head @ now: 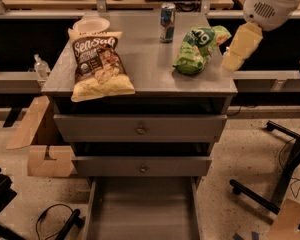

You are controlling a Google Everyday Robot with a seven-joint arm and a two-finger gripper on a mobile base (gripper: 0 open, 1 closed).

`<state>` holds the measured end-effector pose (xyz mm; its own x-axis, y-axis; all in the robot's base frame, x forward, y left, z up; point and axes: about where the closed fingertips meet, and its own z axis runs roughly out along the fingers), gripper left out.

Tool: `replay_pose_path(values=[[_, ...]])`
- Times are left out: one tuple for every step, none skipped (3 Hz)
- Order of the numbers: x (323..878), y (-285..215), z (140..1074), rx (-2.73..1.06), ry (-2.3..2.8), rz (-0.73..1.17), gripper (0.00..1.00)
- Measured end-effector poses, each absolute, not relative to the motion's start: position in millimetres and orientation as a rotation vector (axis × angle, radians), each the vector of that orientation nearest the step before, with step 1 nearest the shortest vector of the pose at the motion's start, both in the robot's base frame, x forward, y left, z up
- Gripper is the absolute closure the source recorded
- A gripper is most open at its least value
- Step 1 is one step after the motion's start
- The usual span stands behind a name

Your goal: Place green rice chip bag into bottom drawer

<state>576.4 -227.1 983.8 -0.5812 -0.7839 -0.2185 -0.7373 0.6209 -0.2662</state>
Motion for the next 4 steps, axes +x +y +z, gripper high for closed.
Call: replay_pose_path(values=[[611.2,-228.4,985.8,-0.95,2.641,-0.255,0.0],[611.4,-228.4,985.8,-0.951,2.64,-0.255,0.0],[630.6,-224.7,982.2,-0.83,2.663,-0.234,0.0],[664.7,-221.6,972.2,-0.593,2.738,-0.21,0.0]])
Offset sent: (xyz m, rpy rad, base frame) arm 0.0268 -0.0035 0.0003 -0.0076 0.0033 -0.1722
